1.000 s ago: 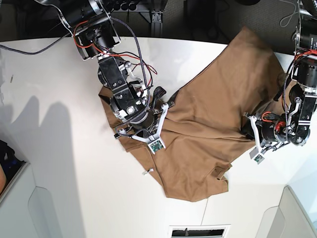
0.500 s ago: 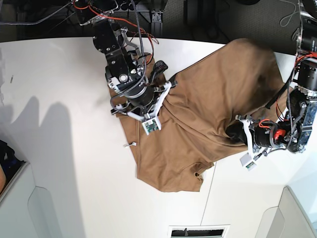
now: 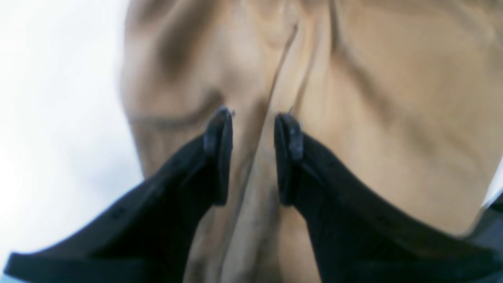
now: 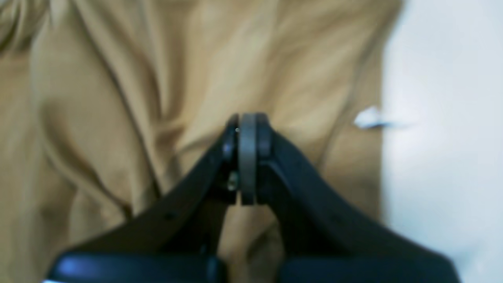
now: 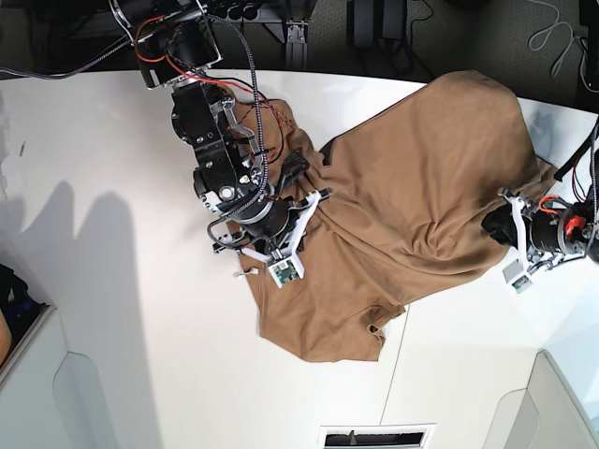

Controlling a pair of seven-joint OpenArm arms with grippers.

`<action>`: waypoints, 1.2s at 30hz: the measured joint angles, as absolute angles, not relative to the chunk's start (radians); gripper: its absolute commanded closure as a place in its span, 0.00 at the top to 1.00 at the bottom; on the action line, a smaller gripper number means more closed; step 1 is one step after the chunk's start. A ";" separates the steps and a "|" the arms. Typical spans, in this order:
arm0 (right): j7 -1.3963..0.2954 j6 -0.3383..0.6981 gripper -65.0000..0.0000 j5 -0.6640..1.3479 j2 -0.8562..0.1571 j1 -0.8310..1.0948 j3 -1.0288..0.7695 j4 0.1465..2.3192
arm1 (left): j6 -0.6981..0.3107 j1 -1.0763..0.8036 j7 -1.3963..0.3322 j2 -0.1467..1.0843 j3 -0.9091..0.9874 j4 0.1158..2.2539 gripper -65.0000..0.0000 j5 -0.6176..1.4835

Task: Layout the t-shirt on the table in an organized manner, then fold the t-shirt properly
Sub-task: 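Grasp the shirt edge with the left gripper and pull it toward the right gripper, then pull the shirt apart with both grippers to spread it flat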

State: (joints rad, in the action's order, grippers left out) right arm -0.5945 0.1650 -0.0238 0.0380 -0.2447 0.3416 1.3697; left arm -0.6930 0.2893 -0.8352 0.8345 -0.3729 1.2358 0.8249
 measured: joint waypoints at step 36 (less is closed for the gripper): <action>-0.648 0.165 0.00 -0.052 -0.030 -0.146 0.280 1.424 | -0.704 0.423 -0.587 0.719 -0.366 0.944 0.32 0.443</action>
